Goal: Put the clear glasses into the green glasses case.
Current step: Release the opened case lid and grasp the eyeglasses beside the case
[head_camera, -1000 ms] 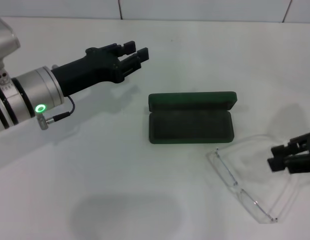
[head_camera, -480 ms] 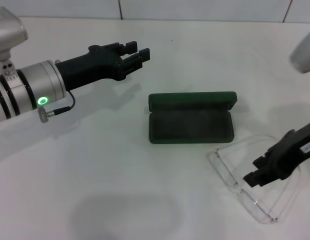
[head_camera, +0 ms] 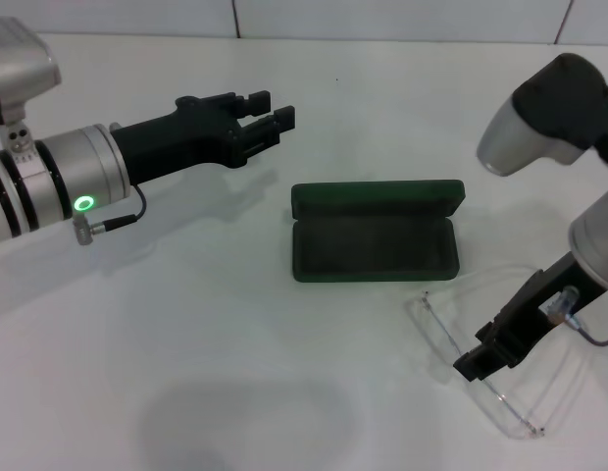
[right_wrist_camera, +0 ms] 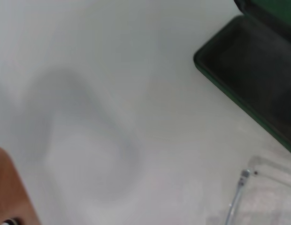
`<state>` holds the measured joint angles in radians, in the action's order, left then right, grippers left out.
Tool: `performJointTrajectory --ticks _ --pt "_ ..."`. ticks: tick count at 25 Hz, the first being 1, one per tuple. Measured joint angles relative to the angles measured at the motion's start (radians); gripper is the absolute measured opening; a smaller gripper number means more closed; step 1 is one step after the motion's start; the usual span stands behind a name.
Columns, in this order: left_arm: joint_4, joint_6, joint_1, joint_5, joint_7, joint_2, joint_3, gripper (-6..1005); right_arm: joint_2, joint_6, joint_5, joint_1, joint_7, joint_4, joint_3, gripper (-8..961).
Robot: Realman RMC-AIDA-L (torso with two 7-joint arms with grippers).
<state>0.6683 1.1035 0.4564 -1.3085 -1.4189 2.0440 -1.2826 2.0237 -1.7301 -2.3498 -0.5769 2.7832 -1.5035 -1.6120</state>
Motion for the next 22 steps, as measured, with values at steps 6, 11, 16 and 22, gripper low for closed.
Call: performJointTrajectory --ticks 6,11,16,22 --pt "0.008 0.005 0.001 -0.041 0.001 0.008 -0.003 425 0.003 0.039 -0.023 -0.007 0.053 0.036 -0.062 451" --pt "0.011 0.006 0.008 -0.061 0.001 0.009 -0.005 425 0.005 0.068 -0.004 -0.007 0.056 0.049 -0.081 452" --pt "0.011 0.006 0.005 -0.062 0.002 0.006 -0.003 425 0.004 0.095 0.009 -0.002 0.058 0.075 -0.085 452" --pt "0.011 0.007 0.003 -0.066 0.010 0.006 -0.003 425 0.004 0.145 0.012 -0.008 0.058 0.111 -0.116 452"
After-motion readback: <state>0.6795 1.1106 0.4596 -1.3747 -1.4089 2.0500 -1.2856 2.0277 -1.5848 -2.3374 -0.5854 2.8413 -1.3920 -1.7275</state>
